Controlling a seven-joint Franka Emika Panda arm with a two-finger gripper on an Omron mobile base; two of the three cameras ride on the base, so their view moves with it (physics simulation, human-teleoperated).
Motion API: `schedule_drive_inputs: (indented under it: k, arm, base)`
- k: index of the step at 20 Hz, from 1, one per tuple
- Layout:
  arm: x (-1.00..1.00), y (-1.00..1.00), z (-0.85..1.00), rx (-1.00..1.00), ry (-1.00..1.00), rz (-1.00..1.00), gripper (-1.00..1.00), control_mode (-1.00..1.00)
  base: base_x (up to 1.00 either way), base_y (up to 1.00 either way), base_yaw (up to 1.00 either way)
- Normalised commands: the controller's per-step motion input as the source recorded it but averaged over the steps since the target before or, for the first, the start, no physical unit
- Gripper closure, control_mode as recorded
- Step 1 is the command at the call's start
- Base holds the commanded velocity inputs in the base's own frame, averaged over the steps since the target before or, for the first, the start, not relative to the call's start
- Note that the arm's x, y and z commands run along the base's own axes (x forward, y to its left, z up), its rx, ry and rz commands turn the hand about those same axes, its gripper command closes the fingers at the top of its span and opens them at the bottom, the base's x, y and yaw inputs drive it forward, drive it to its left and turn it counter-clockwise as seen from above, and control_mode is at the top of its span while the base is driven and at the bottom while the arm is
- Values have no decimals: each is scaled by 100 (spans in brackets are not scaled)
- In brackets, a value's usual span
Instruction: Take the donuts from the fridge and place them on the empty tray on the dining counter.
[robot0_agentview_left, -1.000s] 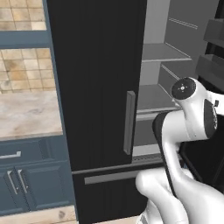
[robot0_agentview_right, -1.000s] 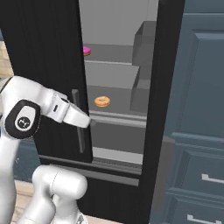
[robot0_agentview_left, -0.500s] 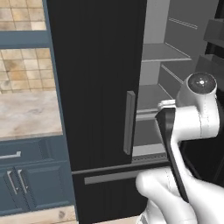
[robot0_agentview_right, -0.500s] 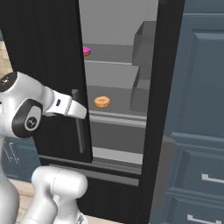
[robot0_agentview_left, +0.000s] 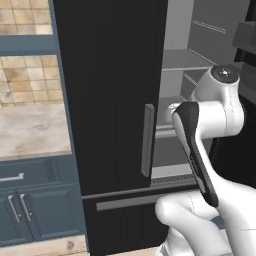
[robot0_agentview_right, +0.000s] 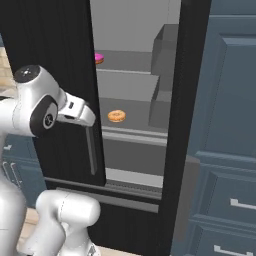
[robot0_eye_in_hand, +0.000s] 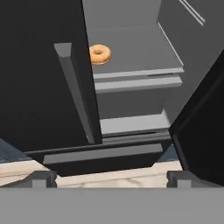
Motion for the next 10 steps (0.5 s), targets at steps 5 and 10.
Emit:
schedule_drive_inputs:
  k: [5,10]
  arm:
    - [51,46,-30,7,9,1,-100,-100]
    - [51,11,-52,4,2,0,-100,-100]
  base:
    - [0,0,0]
    - [0,0,0]
